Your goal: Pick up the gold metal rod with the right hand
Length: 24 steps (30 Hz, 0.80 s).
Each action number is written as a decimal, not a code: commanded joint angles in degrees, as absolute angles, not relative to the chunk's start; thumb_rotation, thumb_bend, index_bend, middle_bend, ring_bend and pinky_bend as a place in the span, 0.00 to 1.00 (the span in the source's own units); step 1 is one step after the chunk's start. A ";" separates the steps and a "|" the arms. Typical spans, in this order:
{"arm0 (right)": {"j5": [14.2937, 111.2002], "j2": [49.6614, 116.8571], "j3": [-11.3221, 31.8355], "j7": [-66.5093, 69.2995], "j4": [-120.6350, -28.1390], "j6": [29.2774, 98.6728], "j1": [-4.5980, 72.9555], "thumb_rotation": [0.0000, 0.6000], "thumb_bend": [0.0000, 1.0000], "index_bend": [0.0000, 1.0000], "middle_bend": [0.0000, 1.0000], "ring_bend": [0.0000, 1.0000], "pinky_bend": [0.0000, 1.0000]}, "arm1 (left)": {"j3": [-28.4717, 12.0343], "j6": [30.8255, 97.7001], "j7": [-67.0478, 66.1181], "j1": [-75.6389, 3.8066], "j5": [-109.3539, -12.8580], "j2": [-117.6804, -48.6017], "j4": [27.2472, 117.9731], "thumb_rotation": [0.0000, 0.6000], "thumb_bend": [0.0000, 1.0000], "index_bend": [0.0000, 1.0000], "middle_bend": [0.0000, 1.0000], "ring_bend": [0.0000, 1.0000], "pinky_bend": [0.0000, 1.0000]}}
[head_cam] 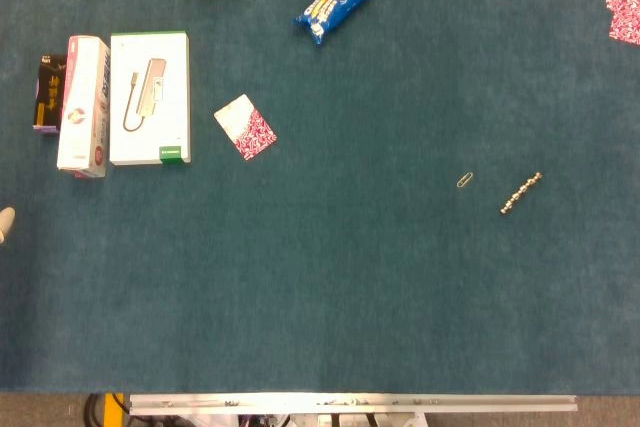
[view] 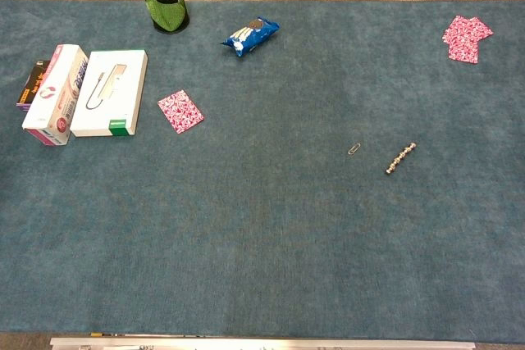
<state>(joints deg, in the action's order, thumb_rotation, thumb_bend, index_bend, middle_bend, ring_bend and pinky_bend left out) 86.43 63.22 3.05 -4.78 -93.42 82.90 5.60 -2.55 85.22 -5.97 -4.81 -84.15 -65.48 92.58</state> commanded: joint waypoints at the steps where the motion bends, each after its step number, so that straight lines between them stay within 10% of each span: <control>1: 86.47 63.34 3.06 -4.79 -93.30 82.91 5.65 1.00 0.13 0.49 0.44 0.37 0.53 | -2.51 85.05 -5.96 -4.80 -84.03 -65.45 92.52 1.00 0.20 0.00 0.05 0.04 0.04; 18: 93.16 60.45 3.07 0.71 -94.58 77.24 12.04 1.00 0.13 0.49 0.55 0.48 0.54 | -2.42 85.10 -5.82 -4.62 -84.04 -65.07 92.89 1.00 0.20 0.00 0.05 0.04 0.04; 24: 96.52 59.85 2.70 -0.66 -95.75 70.54 17.55 1.00 0.13 0.49 0.74 0.75 0.82 | -2.29 85.20 -5.91 -4.39 -83.93 -65.00 93.08 1.00 0.20 0.00 0.05 0.04 0.04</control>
